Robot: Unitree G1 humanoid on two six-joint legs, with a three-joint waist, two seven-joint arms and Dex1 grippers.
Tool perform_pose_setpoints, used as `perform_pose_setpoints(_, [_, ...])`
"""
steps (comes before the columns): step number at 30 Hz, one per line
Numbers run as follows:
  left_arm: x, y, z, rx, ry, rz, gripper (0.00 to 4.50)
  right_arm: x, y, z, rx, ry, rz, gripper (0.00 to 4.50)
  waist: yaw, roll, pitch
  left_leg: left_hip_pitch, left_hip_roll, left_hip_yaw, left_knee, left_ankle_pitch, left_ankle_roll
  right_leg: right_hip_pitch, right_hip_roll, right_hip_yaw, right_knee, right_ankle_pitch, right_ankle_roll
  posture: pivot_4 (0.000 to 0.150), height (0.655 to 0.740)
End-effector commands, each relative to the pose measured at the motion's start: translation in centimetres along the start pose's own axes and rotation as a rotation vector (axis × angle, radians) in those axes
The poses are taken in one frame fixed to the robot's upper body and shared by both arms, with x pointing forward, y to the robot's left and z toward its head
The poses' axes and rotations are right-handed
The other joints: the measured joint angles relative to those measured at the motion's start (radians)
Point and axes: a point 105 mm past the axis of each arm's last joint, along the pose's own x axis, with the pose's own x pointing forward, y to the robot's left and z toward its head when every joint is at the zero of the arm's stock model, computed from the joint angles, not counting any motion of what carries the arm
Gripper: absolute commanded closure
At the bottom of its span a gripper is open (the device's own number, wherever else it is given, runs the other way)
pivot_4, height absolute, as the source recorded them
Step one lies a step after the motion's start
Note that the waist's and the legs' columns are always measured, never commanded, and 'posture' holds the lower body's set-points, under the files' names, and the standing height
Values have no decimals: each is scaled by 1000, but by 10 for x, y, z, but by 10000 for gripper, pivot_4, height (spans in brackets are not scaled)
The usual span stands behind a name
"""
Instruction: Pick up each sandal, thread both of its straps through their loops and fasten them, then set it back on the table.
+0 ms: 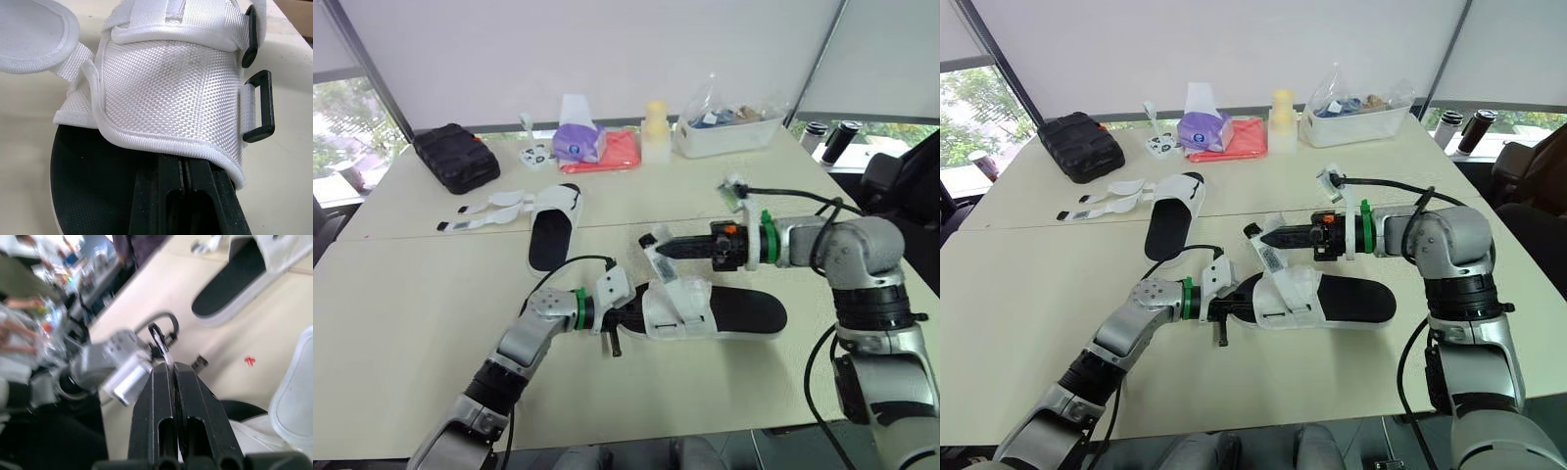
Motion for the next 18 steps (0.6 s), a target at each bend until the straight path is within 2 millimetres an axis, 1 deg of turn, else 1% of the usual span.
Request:
perform_pose_setpoints(1, [0, 0, -6, -11, 26, -1, 45000, -10, 1, 13, -29, -108, -55, 44383, 0, 0, 0, 0, 0, 0, 0, 0, 0, 0, 0, 0, 0, 0, 0, 1500, 7400])
perform_pose_setpoints(9, [1, -1, -6, -10, 27, -7, 45000, -13, -38, 2, 93, -169, -244, 44383, -1, 0, 0, 0, 0, 0, 0, 1, -2, -1, 0, 0, 1, 1, 0, 1500, 7400])
perform_pose_setpoints(13, [0, -1, -6, -12, 28, -5, 45000, -19, -63, -2, 197, -214, -346, 44383, -2, 0, 0, 0, 0, 1, 0, 1, -2, -1, 0, 0, 1, 1, 0, 1500, 7400])
perform_pose_setpoints(15, [0, -2, -6, -13, 28, -4, 45000, -22, -69, -2, 237, -238, -359, 44383, -3, 0, 0, 0, 0, 1, 0, 1, -2, -1, 0, 1, 1, 1, 0, 1500, 7400])
perform_pose_setpoints(18, [0, -3, -7, -16, 30, 0, 45000, -29, -72, 1, 295, -302, -337, 44383, -7, 0, 0, 0, 0, 1, 0, 1, -2, -1, 0, 1, 1, 1, 0, 1500, 7400])
